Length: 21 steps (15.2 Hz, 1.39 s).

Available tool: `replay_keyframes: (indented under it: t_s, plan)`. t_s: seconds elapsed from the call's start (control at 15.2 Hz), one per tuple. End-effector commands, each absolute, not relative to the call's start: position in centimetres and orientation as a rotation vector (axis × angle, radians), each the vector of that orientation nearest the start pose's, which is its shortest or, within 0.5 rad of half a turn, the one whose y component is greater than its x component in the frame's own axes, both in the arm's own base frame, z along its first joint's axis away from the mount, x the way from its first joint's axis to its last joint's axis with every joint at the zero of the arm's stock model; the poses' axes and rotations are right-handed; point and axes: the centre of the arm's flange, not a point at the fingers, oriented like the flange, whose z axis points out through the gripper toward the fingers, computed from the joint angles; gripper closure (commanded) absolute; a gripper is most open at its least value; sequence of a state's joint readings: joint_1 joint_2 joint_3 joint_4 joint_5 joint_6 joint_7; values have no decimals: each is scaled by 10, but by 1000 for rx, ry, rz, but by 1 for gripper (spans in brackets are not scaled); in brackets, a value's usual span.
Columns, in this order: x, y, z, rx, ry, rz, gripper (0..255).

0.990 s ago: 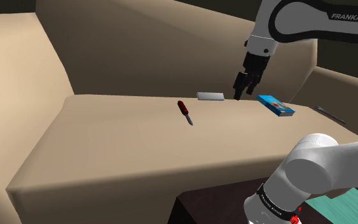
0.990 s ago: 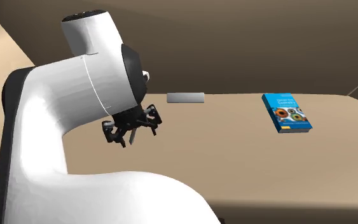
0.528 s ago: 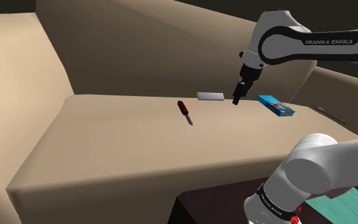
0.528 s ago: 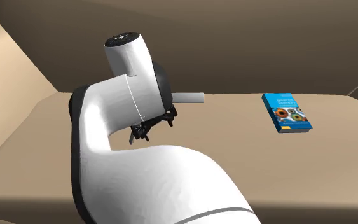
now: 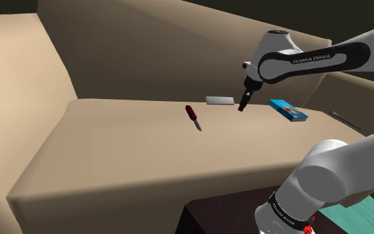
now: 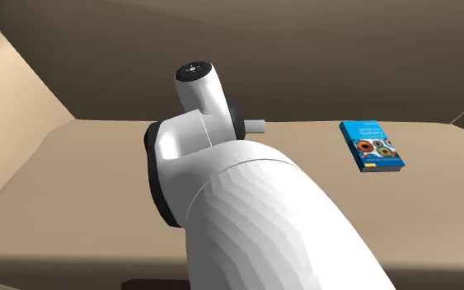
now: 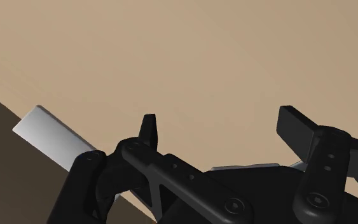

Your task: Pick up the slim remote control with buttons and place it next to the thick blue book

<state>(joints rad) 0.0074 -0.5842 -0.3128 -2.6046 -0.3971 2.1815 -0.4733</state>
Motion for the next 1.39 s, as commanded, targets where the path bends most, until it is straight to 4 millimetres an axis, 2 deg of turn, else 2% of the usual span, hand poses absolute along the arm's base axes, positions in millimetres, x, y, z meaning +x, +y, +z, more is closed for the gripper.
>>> replay_keyframes:
  t_s: [0.0,0.73,1.25,1.32]
  plan:
    - [377,-145,438,-3280,-781,-172,0]
    - [469,-214,381,-3203,-1287,-343,0]
    - [549,-249,349,-3086,-1654,-468,0]
    - [551,-250,344,-3086,-1654,-468,0]
